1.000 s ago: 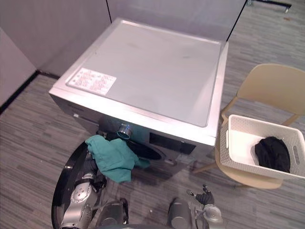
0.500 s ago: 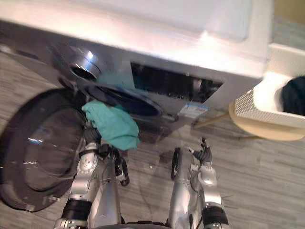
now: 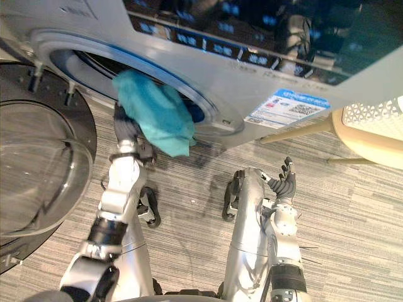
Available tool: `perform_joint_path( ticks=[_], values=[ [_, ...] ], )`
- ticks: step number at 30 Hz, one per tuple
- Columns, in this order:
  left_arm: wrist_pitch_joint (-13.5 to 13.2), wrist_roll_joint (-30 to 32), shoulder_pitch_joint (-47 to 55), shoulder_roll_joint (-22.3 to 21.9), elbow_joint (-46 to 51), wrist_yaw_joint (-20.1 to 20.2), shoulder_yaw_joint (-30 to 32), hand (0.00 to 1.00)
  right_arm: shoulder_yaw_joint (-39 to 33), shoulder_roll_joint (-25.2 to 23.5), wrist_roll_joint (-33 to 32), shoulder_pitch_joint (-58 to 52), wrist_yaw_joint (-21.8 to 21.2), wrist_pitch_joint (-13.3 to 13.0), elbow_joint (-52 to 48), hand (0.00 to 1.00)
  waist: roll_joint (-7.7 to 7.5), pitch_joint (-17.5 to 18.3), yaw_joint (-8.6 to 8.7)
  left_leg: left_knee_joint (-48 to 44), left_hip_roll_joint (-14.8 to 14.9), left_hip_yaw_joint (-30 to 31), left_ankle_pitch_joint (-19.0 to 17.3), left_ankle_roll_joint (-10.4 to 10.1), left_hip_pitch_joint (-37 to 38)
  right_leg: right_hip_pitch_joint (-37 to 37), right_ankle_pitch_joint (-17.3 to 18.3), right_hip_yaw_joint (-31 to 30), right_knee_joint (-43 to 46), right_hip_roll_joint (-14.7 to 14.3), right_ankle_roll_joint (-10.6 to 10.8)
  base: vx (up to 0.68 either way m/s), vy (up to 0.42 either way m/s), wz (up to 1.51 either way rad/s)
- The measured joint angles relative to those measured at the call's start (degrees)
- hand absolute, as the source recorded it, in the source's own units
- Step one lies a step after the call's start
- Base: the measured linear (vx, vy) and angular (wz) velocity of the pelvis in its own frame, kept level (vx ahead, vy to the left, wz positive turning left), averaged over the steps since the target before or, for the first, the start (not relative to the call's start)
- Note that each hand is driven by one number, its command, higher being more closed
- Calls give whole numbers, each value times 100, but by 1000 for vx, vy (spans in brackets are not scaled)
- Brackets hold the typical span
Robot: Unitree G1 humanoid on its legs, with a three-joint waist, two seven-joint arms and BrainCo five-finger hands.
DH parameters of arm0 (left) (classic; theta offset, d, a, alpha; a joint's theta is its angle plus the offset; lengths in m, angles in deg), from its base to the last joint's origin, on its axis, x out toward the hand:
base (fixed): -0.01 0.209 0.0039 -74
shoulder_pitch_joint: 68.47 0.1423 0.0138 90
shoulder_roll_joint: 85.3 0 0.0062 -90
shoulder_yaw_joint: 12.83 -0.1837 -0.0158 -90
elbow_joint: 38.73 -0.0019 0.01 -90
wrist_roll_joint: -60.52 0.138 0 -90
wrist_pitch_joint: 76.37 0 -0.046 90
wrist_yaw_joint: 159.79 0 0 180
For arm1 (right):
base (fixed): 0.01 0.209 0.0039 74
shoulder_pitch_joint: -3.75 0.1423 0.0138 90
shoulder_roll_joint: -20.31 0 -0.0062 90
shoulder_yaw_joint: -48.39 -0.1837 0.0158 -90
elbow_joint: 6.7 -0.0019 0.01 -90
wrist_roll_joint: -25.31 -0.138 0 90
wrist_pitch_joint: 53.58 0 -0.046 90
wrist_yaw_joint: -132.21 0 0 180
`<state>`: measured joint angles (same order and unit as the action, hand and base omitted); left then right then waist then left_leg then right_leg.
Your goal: Pick up the laundry basket with both hands and put the clothes into the washing machine.
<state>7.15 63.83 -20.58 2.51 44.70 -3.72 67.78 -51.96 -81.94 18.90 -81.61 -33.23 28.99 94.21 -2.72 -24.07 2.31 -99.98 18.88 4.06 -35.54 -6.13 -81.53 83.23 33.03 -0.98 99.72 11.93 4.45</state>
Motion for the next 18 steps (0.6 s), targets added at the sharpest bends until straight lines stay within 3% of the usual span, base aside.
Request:
perform_joint_path(
  ticks=[1,3,4,10,11,15,18],
  values=[
    [30,595,-633,228,-221,-171,-257,100,7,-16,1,-22,-55,-71,12,0,-47,28,15,-19,4,11,7,-12,-49,54,-5,1,24,-7,-10,-5,-48,-2],
    [91,1009,-1065,358,-378,-286,-476,100,23,-29,3,-35,-100,-112,17,0,-70,42,24,-20,7,20,12,-19,-78,77,-16,15,22,-8,-31,11,-40,-2],
    [221,1654,-1583,506,-681,-472,-805,100,52,-53,4,-36,-127,-158,58,0,-115,68,57,-27,12,20,12,-19,-101,100,-19,19,21,-10,-36,24,-31,-2],
    [784,3230,-2581,861,-1525,-788,-1482,100,249,-116,28,-39,-243,-359,193,0,-302,182,200,-57,68,8,11,-18,-236,231,-37,20,8,-77,-57,9,-10,-4],
    [912,3523,-2759,896,-1662,-898,-1580,0,258,-117,27,-41,-244,-389,206,0,-316,191,201,-75,99,23,11,-18,-288,255,-43,43,3,-88,-61,14,-19,-8],
    [1301,4049,-3253,910,-1936,-1201,-1746,0,404,-87,28,-46,-237,-552,231,0,-410,251,247,-83,130,36,11,-17,-437,409,-73,55,-10,-92,-74,15,-15,-6],
    [1426,4286,-3560,899,-2347,-1240,-1740,0,502,-82,24,3,-234,-621,227,0,-463,285,313,-85,157,58,12,-15,-596,542,-116,95,-47,-102,-89,23,-13,-8]
  ],
)
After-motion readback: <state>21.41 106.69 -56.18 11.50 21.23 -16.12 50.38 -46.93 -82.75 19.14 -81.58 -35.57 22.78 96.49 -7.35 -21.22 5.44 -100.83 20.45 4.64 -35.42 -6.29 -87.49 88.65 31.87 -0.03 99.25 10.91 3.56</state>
